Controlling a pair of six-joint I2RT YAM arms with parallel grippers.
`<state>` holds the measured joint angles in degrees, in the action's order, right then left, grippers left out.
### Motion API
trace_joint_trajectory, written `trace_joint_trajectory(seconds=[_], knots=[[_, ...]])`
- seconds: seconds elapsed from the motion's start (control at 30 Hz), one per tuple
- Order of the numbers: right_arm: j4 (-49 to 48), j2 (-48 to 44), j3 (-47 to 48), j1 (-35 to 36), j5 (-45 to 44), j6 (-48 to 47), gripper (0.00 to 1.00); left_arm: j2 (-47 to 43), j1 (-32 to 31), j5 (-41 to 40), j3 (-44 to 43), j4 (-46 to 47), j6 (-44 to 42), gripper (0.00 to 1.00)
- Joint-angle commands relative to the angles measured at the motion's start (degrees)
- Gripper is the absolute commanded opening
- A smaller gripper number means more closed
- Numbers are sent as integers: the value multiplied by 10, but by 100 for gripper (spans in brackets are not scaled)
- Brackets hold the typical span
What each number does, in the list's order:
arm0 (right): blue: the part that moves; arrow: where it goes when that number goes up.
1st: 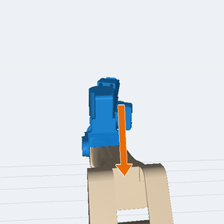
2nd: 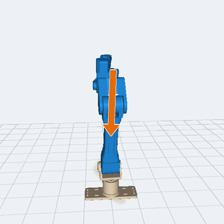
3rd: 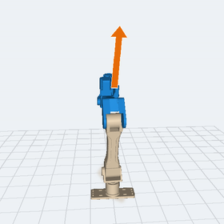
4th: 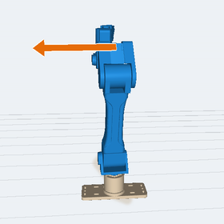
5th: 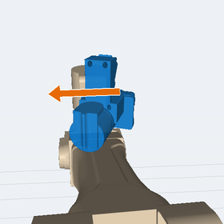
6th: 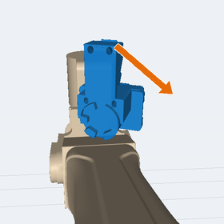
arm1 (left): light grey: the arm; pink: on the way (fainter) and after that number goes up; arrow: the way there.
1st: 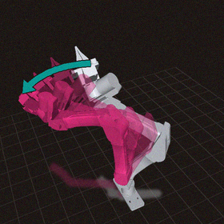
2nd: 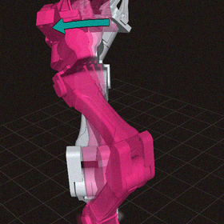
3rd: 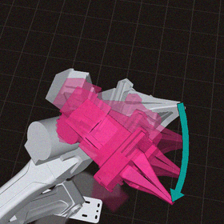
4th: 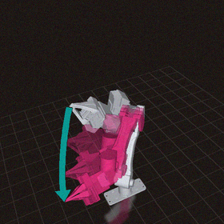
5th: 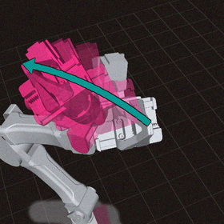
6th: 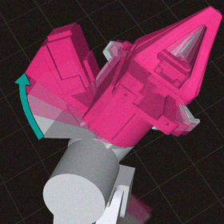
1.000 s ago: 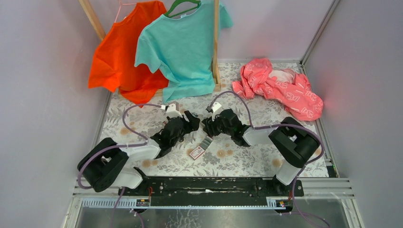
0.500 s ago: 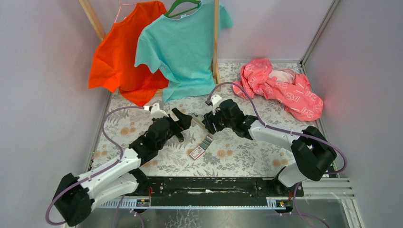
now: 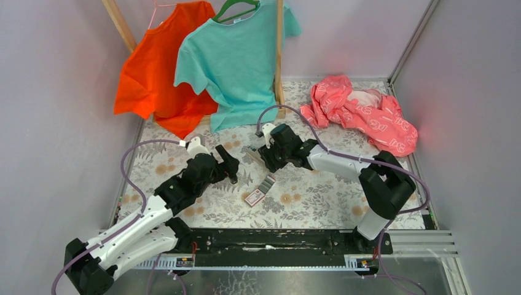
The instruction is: Load the staples into the stapler
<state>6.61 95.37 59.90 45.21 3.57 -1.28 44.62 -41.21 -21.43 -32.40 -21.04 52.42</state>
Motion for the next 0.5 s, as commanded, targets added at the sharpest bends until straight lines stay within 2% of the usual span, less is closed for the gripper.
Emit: trace_joint_trajectory(seconds=[0.0, 0.23, 0.47], knots=[[22, 25, 43, 8, -19, -16, 52, 4, -1, 8, -2, -28, 12, 100], [24, 50, 48, 11, -21, -20, 29, 19, -2, 13, 8, -19, 15, 100], [19, 78, 5, 22, -39, -12, 21, 31, -1, 18, 17, -11, 20, 100]])
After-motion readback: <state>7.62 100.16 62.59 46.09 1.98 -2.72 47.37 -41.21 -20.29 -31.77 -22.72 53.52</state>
